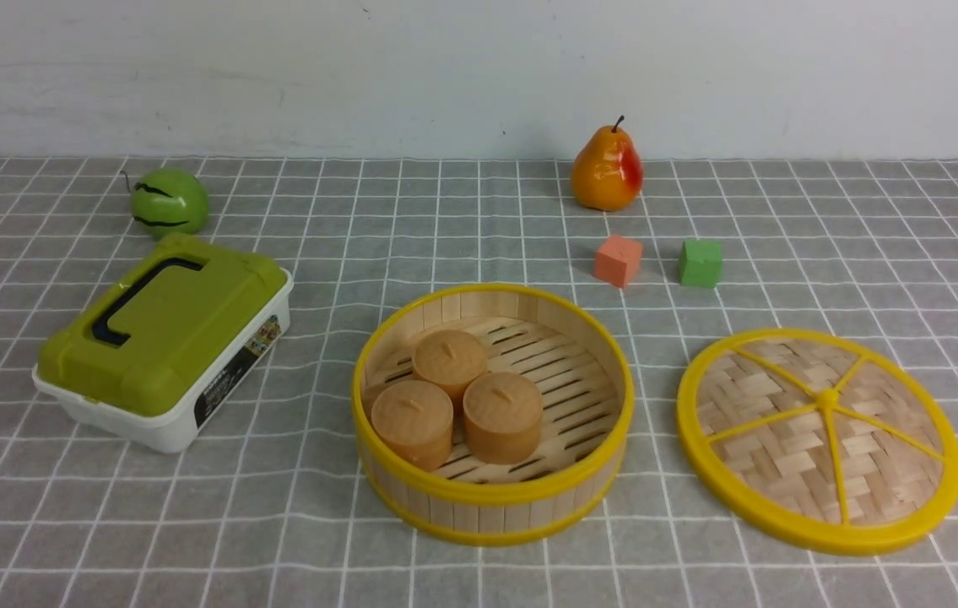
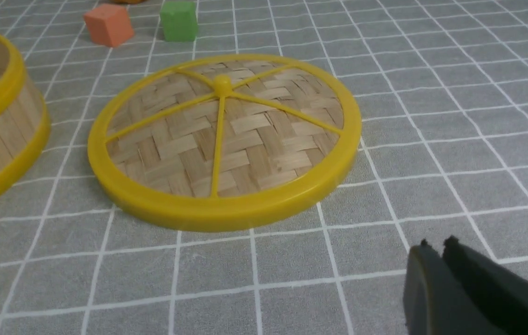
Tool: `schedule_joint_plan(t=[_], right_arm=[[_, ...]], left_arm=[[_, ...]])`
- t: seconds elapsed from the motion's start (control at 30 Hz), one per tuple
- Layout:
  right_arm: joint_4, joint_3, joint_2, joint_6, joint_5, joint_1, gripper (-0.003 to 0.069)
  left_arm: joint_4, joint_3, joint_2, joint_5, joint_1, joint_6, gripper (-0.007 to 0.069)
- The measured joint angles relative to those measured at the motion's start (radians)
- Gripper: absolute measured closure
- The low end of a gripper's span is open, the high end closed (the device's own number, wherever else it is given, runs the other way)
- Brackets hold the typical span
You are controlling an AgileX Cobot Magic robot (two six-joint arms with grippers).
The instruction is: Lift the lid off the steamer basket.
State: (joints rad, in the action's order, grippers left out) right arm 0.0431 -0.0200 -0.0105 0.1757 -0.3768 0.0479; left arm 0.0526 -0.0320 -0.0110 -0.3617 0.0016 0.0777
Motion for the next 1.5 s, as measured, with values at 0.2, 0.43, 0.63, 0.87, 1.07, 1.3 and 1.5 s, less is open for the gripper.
schedule_joint_plan(t=[0.2,0.43,0.63,0.87,1.07,1.3,1.5], right_arm=[[-0.010,0.002,0.000,0.000,-0.010,0.000,0.0639],[-0.010,0.002,0.000,0.000,-0.011,0.000,0.0625],[-0.010,0.003,0.000,0.000,-0.011,0.000,0.0624],[-0.010,0.003,0.000,0.000,-0.011,0.000,0.0615],[-0.010,0.003,0.000,0.000,-0.012,0.000,0.0609],[-0.014,0.003,0.000,0.000,-0.012,0.000,0.0599],[-0.014,0.003,0.000,0.000,-0.012,0.000,0.0589]], left_arm=[[0.000,0.000,0.000,0.000,0.000,0.000,0.0386],[0.000,0.000,0.000,0.000,0.000,0.000,0.0386],[0.000,0.000,0.000,0.000,0.000,0.000,0.0386],[0.000,0.000,0.000,0.000,0.000,0.000,0.0386],[0.000,0.000,0.000,0.000,0.000,0.000,0.0386],[0.000,0.000,0.000,0.000,0.000,0.000,0.0386],[0.000,0.000,0.000,0.000,0.000,0.000,0.0386]])
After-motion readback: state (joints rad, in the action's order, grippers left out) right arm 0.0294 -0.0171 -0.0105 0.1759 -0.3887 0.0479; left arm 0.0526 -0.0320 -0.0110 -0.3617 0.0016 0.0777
